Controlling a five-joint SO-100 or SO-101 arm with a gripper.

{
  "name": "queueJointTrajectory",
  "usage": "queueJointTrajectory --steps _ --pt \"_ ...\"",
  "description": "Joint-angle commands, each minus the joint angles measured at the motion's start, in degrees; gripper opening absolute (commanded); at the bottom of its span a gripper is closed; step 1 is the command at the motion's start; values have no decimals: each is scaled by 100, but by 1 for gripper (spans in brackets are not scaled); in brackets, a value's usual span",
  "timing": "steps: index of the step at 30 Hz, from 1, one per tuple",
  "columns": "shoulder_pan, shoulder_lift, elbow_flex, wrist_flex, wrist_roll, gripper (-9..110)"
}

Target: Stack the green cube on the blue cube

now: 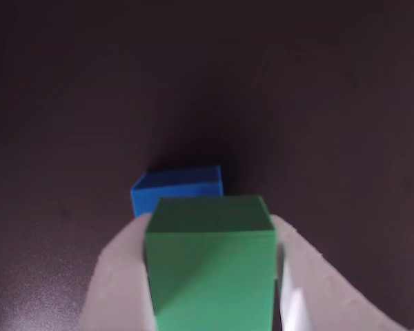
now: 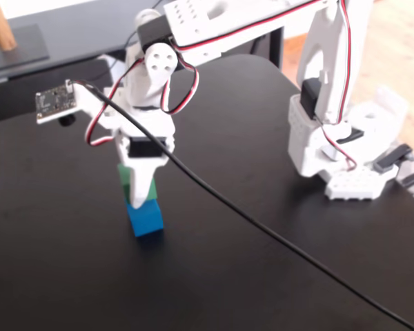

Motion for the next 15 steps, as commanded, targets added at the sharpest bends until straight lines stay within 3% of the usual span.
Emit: queueJointTrajectory --steps 1,15 --pt "-44 360 -132 44 141 2" --pt "-378 466 -220 149 448 2"
